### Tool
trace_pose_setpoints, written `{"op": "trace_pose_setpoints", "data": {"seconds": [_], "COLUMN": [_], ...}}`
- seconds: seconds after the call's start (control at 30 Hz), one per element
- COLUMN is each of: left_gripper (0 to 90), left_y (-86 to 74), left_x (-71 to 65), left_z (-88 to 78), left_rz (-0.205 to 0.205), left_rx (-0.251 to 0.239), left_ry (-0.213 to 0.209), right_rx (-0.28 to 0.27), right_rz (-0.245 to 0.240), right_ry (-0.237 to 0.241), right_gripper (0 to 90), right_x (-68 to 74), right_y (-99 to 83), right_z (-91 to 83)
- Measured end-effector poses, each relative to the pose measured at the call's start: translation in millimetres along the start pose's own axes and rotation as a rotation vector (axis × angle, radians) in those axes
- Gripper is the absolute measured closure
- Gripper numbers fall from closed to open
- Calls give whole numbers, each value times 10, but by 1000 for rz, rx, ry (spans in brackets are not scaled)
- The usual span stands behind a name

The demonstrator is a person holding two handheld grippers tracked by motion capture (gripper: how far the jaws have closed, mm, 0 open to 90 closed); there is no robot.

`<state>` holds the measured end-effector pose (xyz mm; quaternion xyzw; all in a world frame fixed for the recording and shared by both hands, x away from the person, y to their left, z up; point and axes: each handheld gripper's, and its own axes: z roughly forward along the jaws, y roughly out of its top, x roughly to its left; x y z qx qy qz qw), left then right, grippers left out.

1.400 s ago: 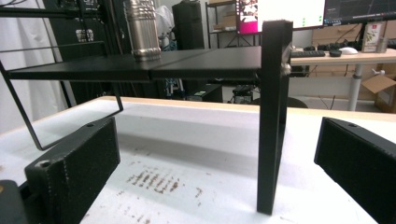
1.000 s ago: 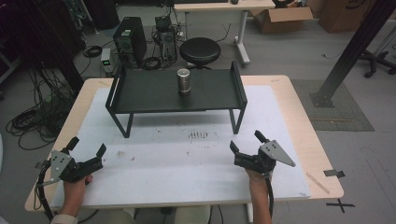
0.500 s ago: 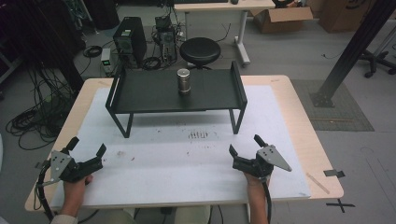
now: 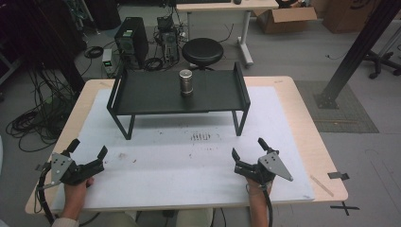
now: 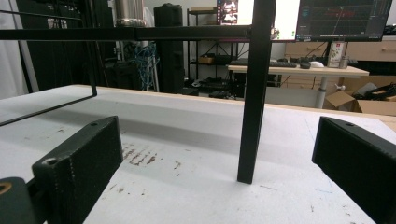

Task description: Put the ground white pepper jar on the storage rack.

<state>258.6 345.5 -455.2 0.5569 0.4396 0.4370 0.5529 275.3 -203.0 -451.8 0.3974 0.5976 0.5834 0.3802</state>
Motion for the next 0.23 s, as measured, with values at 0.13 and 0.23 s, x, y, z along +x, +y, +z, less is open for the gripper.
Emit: {"op": "trace_pose_setpoints", "data": {"seconds": [0.13, 0.23], "left_gripper": [2, 2], "left_y": [0, 0], "left_x": [0, 1], "left_z": [0, 0], "left_rz": [-1, -1], "left_rx": [-1, 0], "left_ry": [0, 0], "right_rx": [-2, -3], "right_rz": [-3, -3], "right_ry": [-1, -1], "right_gripper": [13, 14], "right_x": [3, 3], "right_y": [-1, -1], "right_z": [-1, -3]}}
